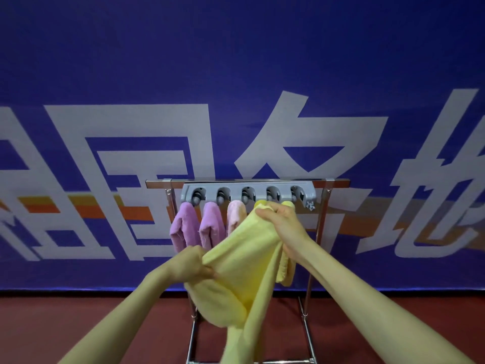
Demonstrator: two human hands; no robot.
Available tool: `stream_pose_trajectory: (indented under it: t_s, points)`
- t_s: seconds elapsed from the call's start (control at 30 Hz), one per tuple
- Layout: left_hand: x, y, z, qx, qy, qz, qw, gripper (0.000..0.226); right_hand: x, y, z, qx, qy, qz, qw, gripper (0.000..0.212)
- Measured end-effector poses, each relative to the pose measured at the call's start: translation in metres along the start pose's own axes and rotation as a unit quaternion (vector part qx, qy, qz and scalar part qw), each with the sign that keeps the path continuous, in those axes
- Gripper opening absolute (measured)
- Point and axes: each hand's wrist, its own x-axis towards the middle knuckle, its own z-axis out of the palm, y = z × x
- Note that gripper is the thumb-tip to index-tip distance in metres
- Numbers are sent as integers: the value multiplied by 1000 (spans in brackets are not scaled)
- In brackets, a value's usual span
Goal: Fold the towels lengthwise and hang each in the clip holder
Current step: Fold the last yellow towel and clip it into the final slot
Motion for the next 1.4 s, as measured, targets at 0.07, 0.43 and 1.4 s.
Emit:
stream_pose_trajectory:
  t_s: [0.07,0.43,1.4]
  points:
    - [-2,-22,0,-49,-33,-41,997,42,1,-2,-1,-14,13,-14,1000,35]
    - [-16,-67,8,-164,-14,-114,980,23,-3,-23,-43,-6,181,-48,982,17]
    - [-34,30,-13,-461,218,-16,860,31,-18,-11,-47,-31,201,55,977,7]
